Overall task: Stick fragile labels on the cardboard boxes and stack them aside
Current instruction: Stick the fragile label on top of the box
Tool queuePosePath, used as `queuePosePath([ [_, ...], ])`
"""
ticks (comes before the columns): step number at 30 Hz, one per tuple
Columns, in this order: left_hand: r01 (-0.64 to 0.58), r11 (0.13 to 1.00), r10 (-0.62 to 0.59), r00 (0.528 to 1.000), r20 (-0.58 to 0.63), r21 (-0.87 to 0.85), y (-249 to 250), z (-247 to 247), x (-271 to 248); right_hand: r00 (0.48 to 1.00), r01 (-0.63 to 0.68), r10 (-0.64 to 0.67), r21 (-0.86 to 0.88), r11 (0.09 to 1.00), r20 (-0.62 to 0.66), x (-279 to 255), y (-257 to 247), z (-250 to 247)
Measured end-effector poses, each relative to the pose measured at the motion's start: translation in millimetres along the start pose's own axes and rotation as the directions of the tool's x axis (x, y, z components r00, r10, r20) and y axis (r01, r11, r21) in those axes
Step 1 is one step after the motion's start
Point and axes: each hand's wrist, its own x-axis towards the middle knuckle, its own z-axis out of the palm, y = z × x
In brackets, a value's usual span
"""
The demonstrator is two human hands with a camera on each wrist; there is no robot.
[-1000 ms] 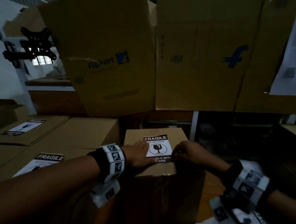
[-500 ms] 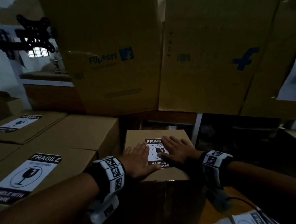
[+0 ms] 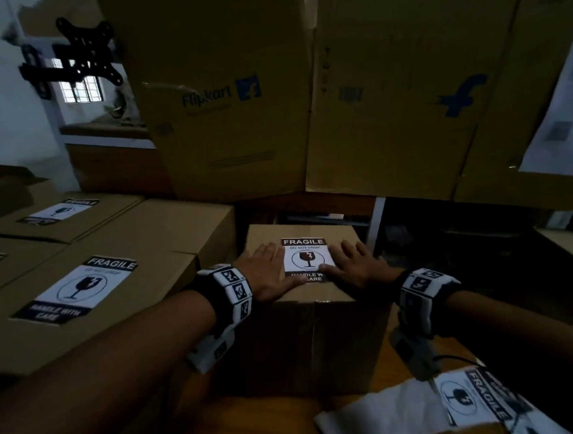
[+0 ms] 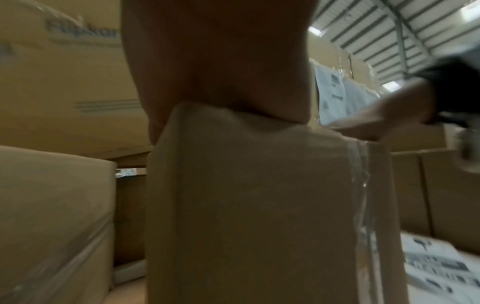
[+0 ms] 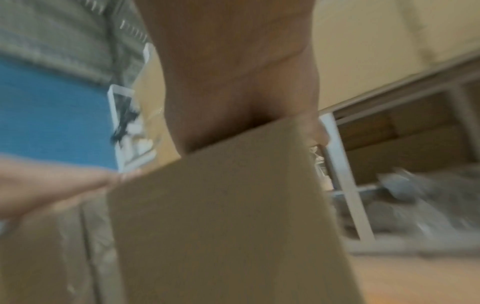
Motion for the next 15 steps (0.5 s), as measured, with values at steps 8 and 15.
queuePosePath([
  [8, 0.334, 0.751, -0.489, 0.861, -0.14, -0.57, 8.1, 20.1, -28.7, 0.929, -0.216, 0.361, 0.682, 0.699, -0.075, -50.6, 14.4, 17.1],
  [15, 0.218, 0.622, -0.558, 0.798, -0.23, -0.752, 20.9, -13.1, -82.1, 0.896, 0.004, 0.333, 0.755, 0.656, -0.294, -104.1, -0.2, -7.4],
])
